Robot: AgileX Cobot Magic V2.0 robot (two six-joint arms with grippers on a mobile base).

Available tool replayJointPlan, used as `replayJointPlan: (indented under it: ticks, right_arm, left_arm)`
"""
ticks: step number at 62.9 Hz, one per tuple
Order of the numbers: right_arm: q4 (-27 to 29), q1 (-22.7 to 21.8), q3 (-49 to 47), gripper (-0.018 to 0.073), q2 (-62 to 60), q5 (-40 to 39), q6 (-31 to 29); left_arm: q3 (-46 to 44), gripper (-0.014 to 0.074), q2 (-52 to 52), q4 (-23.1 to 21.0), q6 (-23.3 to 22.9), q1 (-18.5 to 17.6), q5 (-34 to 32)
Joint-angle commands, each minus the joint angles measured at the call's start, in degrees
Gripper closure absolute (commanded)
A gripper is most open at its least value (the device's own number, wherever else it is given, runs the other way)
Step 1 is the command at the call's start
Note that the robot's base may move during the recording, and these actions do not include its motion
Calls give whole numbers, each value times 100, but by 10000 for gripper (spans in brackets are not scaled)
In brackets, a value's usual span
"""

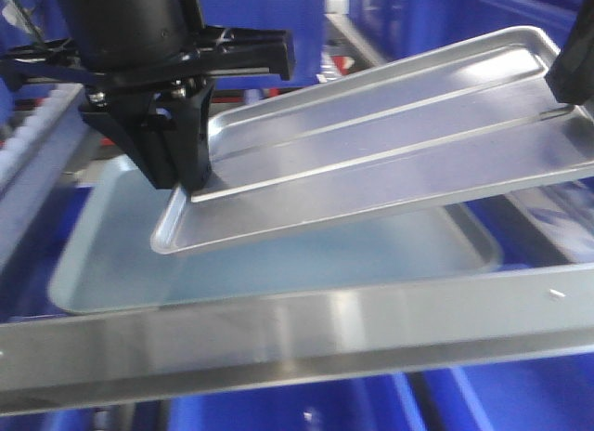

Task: Grab silver tray and stack on right shelf
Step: 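Move the held tray over the larger grey tray on the shelf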

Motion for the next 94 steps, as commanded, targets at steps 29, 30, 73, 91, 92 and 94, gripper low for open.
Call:
replayJointPlan:
  ticks: [29, 30, 73, 91, 92, 94]
  right_arm:
    - [-196, -18, -203, 503, -137, -474, -97]
    - [-196, -18, -203, 503, -137, -474, -97]
    - [-198, -28, -203, 503, -137, -293, -97]
    - [-509, -28, -203, 503, -137, 314, -100]
    - [-542, -28, -203, 503, -137, 340, -100]
    - [-612, -28, -203, 503, -137, 402, -100]
  left_arm:
    - [-132, 697, -118, 236, 165, -21, 639]
    - [-132, 697, -118, 223, 165, -21, 685]
    - [-385, 697, -130, 284, 165, -123, 1064]
    - [-519, 697, -130, 308, 165, -312, 613]
    - [-519, 697, -130, 308, 165, -323, 575]
    - [-519, 697, -130, 298, 165, -356, 501]
